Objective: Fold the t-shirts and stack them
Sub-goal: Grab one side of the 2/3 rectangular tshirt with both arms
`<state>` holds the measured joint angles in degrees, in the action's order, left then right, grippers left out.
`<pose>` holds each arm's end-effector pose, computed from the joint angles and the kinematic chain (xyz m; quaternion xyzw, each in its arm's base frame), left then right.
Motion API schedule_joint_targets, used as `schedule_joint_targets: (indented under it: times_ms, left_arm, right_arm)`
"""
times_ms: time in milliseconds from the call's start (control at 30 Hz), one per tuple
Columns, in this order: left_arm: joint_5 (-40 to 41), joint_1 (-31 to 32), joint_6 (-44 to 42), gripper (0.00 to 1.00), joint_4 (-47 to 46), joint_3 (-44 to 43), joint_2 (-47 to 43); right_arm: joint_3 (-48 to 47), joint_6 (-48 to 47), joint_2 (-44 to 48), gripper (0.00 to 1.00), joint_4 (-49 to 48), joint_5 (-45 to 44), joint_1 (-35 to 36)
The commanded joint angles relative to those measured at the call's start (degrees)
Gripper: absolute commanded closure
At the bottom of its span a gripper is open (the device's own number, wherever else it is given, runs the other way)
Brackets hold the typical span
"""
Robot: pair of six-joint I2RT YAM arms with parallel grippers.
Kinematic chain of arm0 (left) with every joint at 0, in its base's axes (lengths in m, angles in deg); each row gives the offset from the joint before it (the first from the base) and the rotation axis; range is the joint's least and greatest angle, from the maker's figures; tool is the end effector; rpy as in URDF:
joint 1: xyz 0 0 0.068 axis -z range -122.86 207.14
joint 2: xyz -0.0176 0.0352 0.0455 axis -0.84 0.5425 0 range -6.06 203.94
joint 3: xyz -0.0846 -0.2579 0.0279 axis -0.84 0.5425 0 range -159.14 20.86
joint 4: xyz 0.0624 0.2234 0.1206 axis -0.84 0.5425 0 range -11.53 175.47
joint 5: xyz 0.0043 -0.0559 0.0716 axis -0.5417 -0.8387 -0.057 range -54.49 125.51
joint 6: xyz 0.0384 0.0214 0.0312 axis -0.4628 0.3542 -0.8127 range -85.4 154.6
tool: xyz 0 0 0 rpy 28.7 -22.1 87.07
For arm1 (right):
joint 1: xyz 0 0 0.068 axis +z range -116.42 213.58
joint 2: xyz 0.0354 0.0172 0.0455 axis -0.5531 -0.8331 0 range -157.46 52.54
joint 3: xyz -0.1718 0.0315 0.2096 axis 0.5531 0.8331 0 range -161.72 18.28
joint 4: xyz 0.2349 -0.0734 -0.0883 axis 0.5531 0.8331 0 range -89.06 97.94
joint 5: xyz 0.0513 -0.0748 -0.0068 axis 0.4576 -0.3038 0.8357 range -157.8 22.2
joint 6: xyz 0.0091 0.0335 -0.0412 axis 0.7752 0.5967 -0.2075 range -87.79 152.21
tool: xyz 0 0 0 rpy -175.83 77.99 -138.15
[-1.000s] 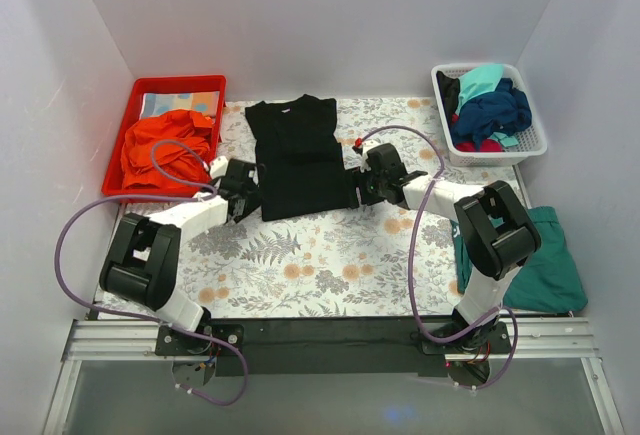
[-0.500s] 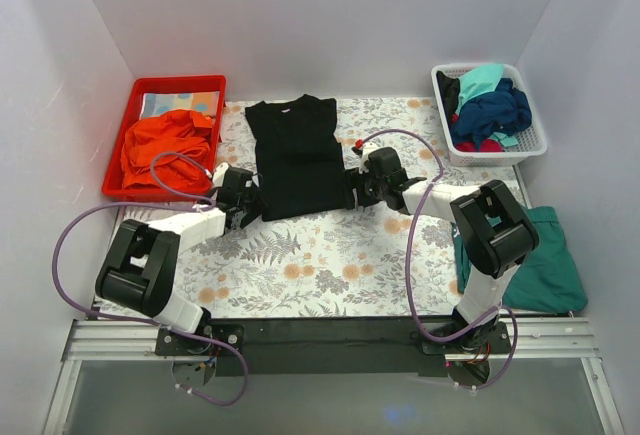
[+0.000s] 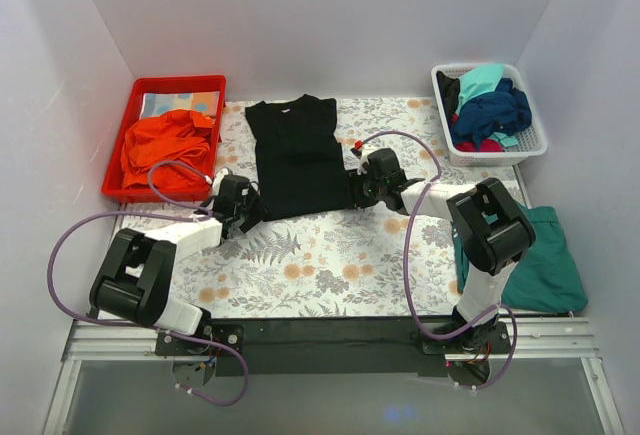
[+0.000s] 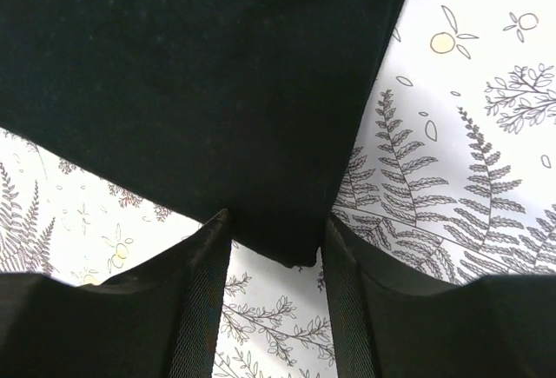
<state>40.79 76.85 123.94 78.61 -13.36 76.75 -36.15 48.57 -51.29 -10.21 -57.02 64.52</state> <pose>0.2517 -0.0868 0.1491 -0.5471 0.7582 -0.2617 0.2394 0.3172 0.1978 0.1555 -0.1543 0.8833 0.2517 0.3641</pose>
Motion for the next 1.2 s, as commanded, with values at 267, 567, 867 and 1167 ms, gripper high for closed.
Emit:
schedule_joint_targets:
  times_ms: [267,567,867,1167]
  left_arm:
    - [-4.8,0.2,-2.2,0.85,0.3,3.7,2.5]
    - [-1.2,0.3,0.2,1.0,6.2,8.6,-12.4]
    - [0.7,2.4,5.1,1.0,13.1,10.4,-25.9]
    - [10.6,9.8,11.6,1.0,25.8,10.4,-42.6]
  right_arm:
    - [2.0,0.5,-0.7,0.86,-2.8,1.4,0.3]
    - [8.5,1.0,6.4,0.99,-2.9,0.3,0.4]
    - [18.1,2.4,19.8,0.99,-2.6,0.6,3.3]
    - [24.2,6.6,35.3,0.99,2.1,-6.2,10.4]
